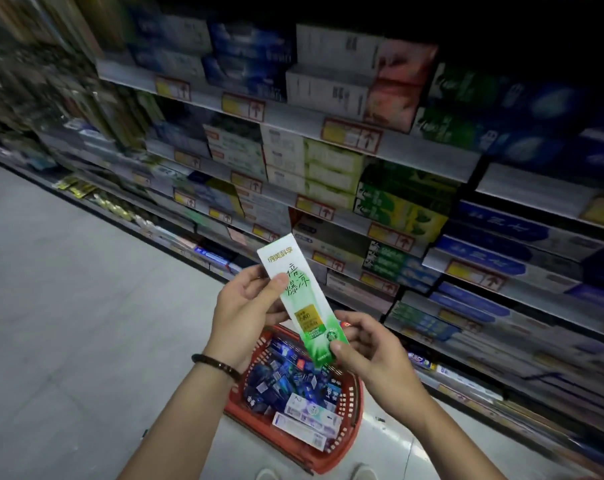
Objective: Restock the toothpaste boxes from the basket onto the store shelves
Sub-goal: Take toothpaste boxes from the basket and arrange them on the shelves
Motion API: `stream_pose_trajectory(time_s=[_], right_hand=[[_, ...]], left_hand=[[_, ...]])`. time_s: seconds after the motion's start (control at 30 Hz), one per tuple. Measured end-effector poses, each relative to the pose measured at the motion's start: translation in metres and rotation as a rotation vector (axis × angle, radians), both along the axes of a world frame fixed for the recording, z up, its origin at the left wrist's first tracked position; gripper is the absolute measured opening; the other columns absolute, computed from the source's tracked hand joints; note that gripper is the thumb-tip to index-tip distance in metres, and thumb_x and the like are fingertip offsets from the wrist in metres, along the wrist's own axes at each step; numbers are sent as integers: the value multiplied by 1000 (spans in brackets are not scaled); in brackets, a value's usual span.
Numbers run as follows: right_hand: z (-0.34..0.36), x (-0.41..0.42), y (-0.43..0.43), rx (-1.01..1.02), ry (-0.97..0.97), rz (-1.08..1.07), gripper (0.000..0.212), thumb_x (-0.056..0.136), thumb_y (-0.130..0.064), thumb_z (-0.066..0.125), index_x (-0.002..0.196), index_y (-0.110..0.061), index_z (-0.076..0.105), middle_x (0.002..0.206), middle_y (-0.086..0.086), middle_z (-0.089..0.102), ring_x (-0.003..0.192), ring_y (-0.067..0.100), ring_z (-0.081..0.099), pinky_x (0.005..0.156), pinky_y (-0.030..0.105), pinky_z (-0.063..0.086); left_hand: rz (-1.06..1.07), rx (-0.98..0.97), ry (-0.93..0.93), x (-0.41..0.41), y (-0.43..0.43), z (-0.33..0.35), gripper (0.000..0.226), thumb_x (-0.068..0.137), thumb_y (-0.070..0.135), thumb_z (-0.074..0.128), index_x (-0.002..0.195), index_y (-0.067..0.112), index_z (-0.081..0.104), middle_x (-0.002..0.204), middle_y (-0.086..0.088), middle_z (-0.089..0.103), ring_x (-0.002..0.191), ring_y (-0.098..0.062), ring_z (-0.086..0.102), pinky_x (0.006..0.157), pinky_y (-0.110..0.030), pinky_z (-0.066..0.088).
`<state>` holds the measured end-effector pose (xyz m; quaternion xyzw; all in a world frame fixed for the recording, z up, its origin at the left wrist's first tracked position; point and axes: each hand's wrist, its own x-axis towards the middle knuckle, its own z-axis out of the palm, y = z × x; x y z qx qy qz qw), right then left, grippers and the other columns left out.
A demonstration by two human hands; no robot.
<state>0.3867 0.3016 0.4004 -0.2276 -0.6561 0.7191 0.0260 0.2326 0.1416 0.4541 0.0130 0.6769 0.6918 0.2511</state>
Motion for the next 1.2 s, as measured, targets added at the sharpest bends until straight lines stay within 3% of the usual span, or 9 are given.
stream_pose_trajectory(time_s=[0.13,0.27,0.43,0.53,0.63,0.77,0.97,1.1,1.2], right_hand=[[46,14,9,-82,43,-114,39,94,-7,75,130,-17,66,109,18,75,99,31,78,89,48,65],[80,29,18,-109,112,-226,29,97,-8,70,125,-14,68,103,17,77,95,32,78,75,37,65],[107,45,26,-107,141,-358,19,102,-10,66,120,-13,70,106,15,79,92,35,78,75,48,65],[121,58,30,-101,169,-441,18,102,-12,67,120,-15,71,103,11,80,87,30,78,68,42,65],[133,69,35,-122,193,-492,20,101,-16,68,121,-12,70,101,9,80,86,27,76,74,44,65],[149,84,36,-198,235,-488,24,100,-13,68,122,-4,65,106,16,80,88,34,77,76,44,65],[157,105,35,-171,295,-634,25,99,-13,68,123,-5,69,114,16,79,101,40,75,73,41,63],[162,124,34,-159,319,-754,26,100,-13,68,124,-4,70,114,16,78,106,40,74,79,45,61],[170,138,32,-155,343,-841,23,100,-10,67,122,-3,71,112,17,79,97,32,75,71,35,61]], left_hand=[[23,61,-19,12,13,42,30,101,16,67,129,6,63,113,-11,79,102,-29,77,78,-41,66],[42,152,-31,27,25,73,28,100,15,67,125,3,64,114,-14,78,102,-33,77,75,-40,66],[46,238,-69,53,38,100,35,98,19,69,129,5,63,117,-16,77,107,-36,75,87,-53,63],[31,280,-99,66,45,115,36,99,24,67,129,6,62,116,-16,78,106,-36,76,90,-57,62],[-15,309,-81,75,54,129,35,98,28,66,126,7,62,115,-16,78,105,-34,76,83,-51,65],[-79,368,-71,87,66,145,41,94,29,67,129,8,62,116,-16,77,108,-33,76,92,-55,60],[-217,440,-102,101,78,155,39,93,27,66,128,11,62,115,-15,78,100,-27,78,64,-29,62],[-326,452,-147,106,86,158,42,95,29,62,132,10,62,121,-16,76,107,-33,76,75,-39,66],[-405,442,-150,109,93,160,46,95,31,60,135,10,62,125,-16,74,111,-36,74,85,-47,64]])
